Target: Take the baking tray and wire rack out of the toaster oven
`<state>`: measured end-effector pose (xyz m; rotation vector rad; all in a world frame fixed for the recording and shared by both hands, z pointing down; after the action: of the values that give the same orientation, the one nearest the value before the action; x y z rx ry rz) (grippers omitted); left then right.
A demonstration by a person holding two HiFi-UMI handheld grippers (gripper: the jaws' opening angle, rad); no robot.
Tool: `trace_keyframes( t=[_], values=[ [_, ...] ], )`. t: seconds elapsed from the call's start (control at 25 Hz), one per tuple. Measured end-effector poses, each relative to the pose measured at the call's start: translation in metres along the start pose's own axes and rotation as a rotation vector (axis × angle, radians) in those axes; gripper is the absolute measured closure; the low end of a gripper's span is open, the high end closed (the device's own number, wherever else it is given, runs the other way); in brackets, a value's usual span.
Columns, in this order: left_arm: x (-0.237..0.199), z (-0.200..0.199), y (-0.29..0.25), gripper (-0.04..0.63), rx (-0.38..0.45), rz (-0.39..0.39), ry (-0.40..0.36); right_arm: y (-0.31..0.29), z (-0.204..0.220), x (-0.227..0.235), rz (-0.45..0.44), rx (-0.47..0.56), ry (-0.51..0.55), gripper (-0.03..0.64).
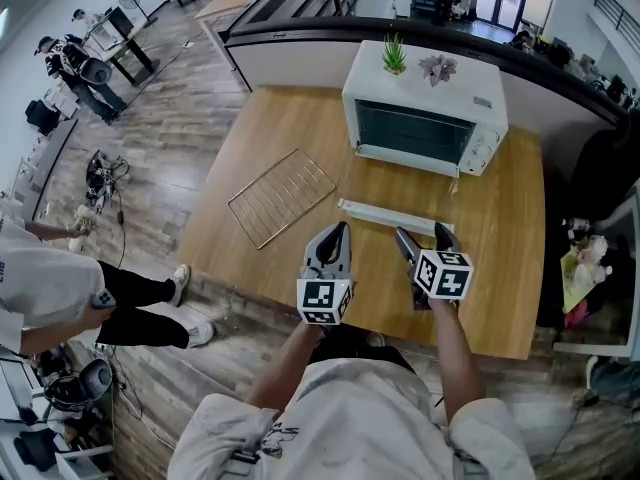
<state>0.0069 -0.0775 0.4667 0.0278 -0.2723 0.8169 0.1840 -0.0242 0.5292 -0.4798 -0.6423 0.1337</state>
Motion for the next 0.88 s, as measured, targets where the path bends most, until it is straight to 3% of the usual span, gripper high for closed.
trace_keyframes(
  t=[0.28,0.72,0.88],
  values=[
    [-0.015,0.002,-0.017,0.580,-0.004,0.018,-0.014,-0.026,-0.024,-0.007,0.045,0.021,0.217,0.189],
    [-0.053,0.007,-0.053,0.580,0.008,0.034,-0.014,-0.078,-0.065,-0.005,0.157,0.041,0.374,0.195],
    [-0.063,0.011,-0.065,0.580,0.008,0.039,-0.004,-0.092,-0.079,-0.008,0.190,0.059,0.441,0.231]
  ],
)
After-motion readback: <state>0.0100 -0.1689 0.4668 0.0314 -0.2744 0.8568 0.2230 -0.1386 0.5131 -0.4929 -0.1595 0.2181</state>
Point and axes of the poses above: the fingertips, and each gripper's own axes: y backward along the fingers, x to its right, z out of its underside, the point moved 3 cm from there along y, backward along the fingers, and after that the axes turned 15 degrees about -y, right-handed, at the moved point
